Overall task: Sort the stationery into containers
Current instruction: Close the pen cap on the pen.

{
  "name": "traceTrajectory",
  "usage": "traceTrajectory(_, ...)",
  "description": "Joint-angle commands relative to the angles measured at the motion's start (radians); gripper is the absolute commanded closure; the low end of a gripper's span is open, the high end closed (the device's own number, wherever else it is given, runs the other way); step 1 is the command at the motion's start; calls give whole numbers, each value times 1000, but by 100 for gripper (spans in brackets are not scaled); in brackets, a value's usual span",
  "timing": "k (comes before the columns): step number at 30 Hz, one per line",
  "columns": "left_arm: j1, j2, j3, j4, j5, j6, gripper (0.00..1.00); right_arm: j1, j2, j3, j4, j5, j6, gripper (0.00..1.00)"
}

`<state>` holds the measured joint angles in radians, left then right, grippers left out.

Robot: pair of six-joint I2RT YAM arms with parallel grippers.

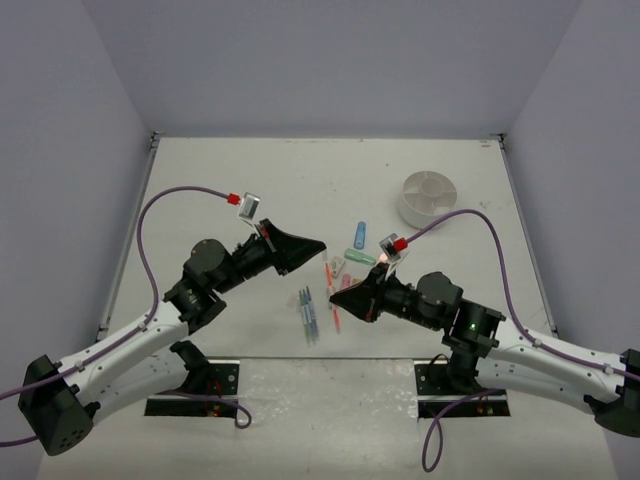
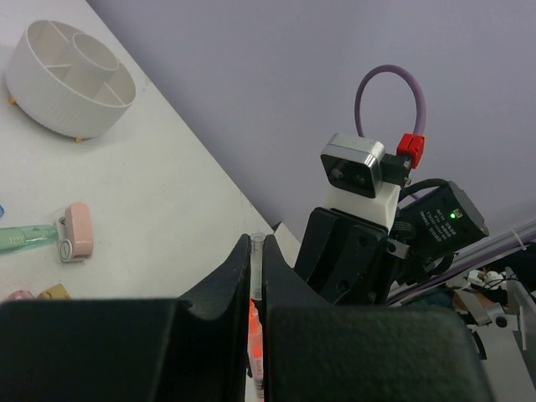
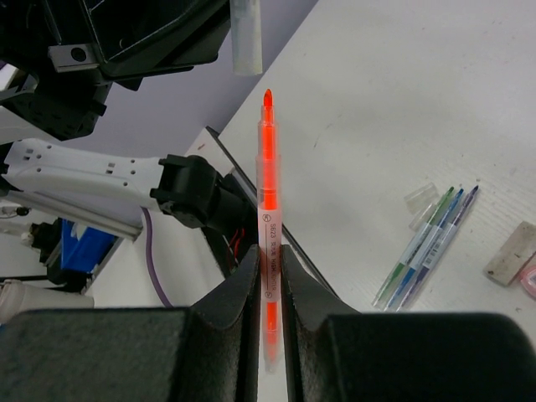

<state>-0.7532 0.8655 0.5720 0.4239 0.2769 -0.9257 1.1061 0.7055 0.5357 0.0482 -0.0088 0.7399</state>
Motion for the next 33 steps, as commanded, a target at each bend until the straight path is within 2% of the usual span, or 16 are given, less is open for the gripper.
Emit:
traceTrajectory(1, 0, 10, -3, 49, 15, -11, 100, 3, -3, 55, -10, 33, -8, 100)
traceTrajectory(33, -1, 24, -52, 114, 18, -56, 100, 2, 27, 89, 33, 80, 0, 100)
